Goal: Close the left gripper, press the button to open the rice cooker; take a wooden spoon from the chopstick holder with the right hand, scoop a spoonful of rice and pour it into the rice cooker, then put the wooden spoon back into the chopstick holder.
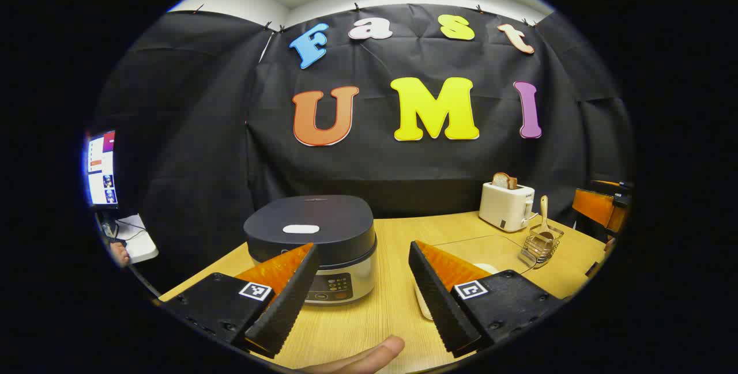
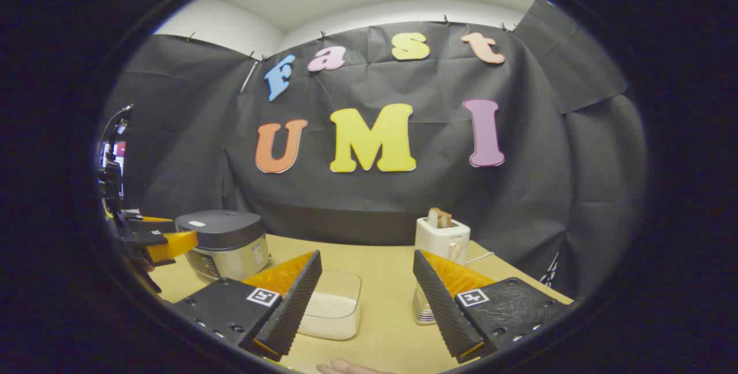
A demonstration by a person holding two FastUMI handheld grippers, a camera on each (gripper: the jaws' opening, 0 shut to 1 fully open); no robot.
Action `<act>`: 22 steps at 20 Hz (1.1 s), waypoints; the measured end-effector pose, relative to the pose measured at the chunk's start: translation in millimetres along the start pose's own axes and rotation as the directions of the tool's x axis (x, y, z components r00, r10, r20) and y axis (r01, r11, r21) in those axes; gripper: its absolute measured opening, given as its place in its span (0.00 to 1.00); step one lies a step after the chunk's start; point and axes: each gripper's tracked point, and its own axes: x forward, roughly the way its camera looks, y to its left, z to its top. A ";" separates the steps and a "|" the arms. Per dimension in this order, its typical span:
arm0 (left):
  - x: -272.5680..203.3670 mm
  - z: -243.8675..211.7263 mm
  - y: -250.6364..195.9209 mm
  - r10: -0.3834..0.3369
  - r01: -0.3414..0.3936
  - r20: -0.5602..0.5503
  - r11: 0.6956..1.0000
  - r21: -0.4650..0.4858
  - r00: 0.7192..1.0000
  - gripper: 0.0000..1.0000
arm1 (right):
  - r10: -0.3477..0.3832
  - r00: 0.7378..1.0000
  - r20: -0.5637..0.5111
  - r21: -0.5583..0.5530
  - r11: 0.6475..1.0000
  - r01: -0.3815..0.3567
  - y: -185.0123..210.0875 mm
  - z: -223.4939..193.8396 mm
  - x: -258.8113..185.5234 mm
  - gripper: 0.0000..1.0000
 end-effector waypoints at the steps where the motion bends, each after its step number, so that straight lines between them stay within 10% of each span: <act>1: -2.9 -1.6 3.2 0.013 -0.013 -0.008 1.000 0.006 1.000 1.00 | -0.006 1.000 -0.002 -0.010 1.000 0.006 -1.0 1.5 -2.1 0.95; 22: 3.8 35.0 41.1 0.085 -0.085 -0.022 0.996 -0.026 0.996 1.00 | -0.024 0.999 -0.037 0.042 0.999 0.025 -40.9 -9.3 -33.1 0.96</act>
